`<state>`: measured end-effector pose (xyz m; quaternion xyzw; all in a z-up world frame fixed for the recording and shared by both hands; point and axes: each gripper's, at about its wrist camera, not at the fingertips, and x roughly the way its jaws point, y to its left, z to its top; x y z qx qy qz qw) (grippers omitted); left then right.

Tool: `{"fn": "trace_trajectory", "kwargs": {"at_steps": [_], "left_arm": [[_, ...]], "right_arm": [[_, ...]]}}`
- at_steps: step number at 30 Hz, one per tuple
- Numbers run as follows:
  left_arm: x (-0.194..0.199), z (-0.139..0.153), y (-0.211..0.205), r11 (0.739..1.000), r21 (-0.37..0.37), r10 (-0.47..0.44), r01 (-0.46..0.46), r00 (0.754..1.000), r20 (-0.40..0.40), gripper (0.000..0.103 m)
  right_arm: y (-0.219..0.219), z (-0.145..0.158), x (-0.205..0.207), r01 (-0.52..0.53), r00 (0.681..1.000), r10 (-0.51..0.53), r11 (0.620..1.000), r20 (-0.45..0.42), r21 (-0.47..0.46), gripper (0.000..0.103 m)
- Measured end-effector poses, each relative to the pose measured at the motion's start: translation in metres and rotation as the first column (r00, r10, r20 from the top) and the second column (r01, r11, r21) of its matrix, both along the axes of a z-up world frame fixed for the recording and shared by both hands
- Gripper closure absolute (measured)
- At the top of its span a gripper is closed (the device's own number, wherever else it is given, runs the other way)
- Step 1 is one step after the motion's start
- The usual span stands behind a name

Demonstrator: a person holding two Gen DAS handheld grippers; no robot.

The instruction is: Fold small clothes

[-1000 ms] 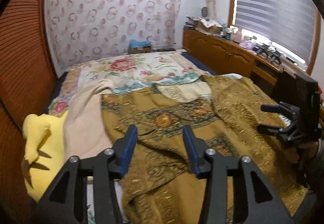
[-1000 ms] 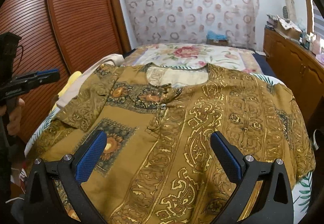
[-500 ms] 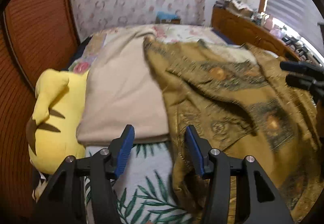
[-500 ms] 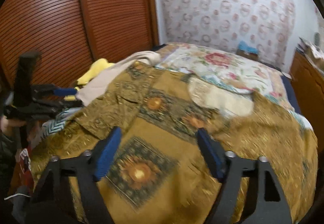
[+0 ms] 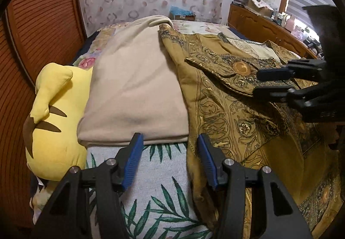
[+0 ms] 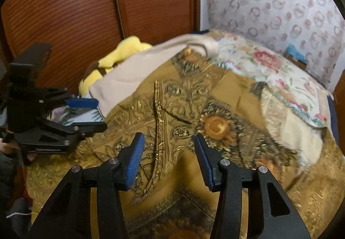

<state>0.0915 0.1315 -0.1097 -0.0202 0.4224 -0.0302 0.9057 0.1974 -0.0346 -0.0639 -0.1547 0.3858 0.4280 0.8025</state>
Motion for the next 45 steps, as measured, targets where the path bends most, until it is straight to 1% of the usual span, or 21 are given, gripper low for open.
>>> {"fn": "trace_trajectory", "kwargs": {"at_steps": [5, 9, 11, 13, 15, 18, 19, 22, 26, 30, 34, 39, 45], "left_arm": [[0.0, 0.0, 0.001, 1.0, 0.0, 0.0, 0.0, 1.0, 0.0, 0.051], [0.0, 0.0, 0.0, 1.0, 0.002, 0.0, 0.0, 1.0, 0.0, 0.051], [0.0, 0.0, 0.001, 1.0, -0.001, 0.0, 0.0, 1.0, 0.0, 0.051], [0.0, 0.0, 0.001, 1.0, -0.001, 0.0, 0.0, 1.0, 0.0, 0.051], [0.0, 0.0, 0.0, 1.0, 0.0, 0.0, 0.0, 1.0, 0.0, 0.05], [0.0, 0.0, 0.001, 1.0, -0.001, 0.0, 0.0, 1.0, 0.0, 0.05], [0.0, 0.0, 0.0, 1.0, -0.001, 0.0, 0.0, 1.0, 0.0, 0.05], [0.001, 0.0, 0.001, 1.0, 0.002, -0.001, 0.001, 1.0, 0.0, 0.049], [0.001, -0.001, 0.001, 1.0, 0.004, -0.001, 0.001, 1.0, 0.0, 0.049], [0.001, 0.0, 0.0, 1.0, 0.004, -0.001, 0.001, 1.0, 0.0, 0.049], [0.001, -0.001, 0.0, 1.0, 0.002, -0.001, 0.001, 1.0, 0.0, 0.048], [0.002, -0.001, -0.002, 1.0, 0.008, -0.001, 0.001, 1.0, 0.0, 0.048], [0.001, -0.001, -0.001, 1.0, 0.012, 0.004, -0.004, 1.0, 0.003, 0.048]], "right_arm": [[0.006, -0.013, 0.007, 0.002, 1.0, -0.002, 0.999, -0.017, -0.038, 0.054], [0.012, -0.019, 0.012, 0.004, 1.0, -0.005, 0.997, -0.015, -0.072, 0.054], [0.016, -0.025, 0.015, 0.011, 1.0, -0.011, 0.994, -0.008, -0.106, 0.053], [0.018, -0.026, 0.016, 0.009, 1.0, -0.009, 0.994, 0.005, -0.109, 0.054], [0.017, -0.026, 0.018, 0.02, 1.0, -0.02, 0.994, 0.005, -0.109, 0.054], [0.013, -0.026, 0.023, 0.059, 0.998, -0.055, 0.99, 0.033, -0.128, 0.054], [0.009, -0.025, 0.026, 0.07, 0.997, -0.067, 0.99, 0.03, -0.125, 0.054], [-0.006, -0.02, 0.035, 0.126, 0.992, -0.123, 0.985, 0.04, -0.118, 0.054], [-0.028, -0.013, 0.043, 0.182, 0.983, -0.18, 0.98, 0.028, -0.081, 0.054], [-0.042, -0.007, 0.041, 0.196, 0.981, -0.195, 0.979, 0.026, -0.064, 0.054], [-0.064, 0.01, 0.028, 0.196, 0.98, -0.195, 0.98, 0.033, -0.017, 0.054], [-0.114, 0.035, 0.006, 0.226, 0.972, -0.229, 0.972, 0.056, 0.056, 0.054], [-0.187, 0.054, -0.016, 0.321, 0.939, -0.329, 0.943, 0.096, 0.09, 0.053]]}}
